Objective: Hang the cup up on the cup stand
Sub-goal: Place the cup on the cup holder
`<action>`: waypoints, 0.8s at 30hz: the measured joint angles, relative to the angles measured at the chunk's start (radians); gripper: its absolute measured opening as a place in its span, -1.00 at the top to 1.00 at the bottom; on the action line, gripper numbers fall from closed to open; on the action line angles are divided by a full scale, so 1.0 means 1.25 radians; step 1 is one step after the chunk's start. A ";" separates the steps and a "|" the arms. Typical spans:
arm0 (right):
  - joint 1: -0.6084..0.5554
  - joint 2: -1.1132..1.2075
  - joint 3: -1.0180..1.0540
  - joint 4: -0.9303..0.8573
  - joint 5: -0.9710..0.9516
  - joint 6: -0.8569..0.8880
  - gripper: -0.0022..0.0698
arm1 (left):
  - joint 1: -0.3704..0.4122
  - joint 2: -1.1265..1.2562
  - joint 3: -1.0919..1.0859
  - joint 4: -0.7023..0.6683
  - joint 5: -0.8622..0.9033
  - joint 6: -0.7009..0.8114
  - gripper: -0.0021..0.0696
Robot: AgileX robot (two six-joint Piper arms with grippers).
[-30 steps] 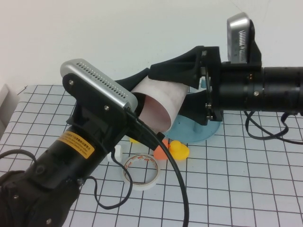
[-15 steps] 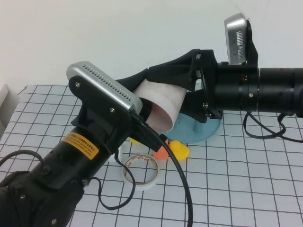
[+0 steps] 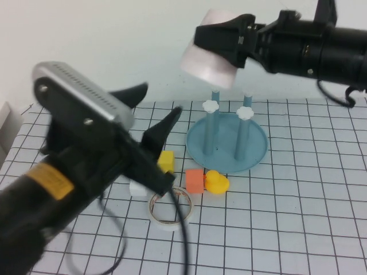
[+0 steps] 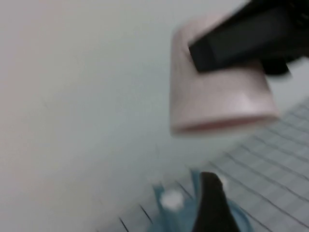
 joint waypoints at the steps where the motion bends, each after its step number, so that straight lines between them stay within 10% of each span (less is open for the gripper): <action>1: -0.001 0.001 -0.004 0.001 -0.034 -0.055 -0.81 | 0.000 -0.026 0.000 -0.018 0.059 0.000 -0.13; 9: -0.001 0.073 -0.040 0.006 -0.144 -0.364 -0.80 | 0.056 -0.195 0.007 -0.064 0.474 0.015 0.83; 24: -0.001 0.359 -0.320 0.013 -0.260 -0.410 -0.80 | 0.174 -0.494 0.226 -0.053 0.646 -0.098 0.94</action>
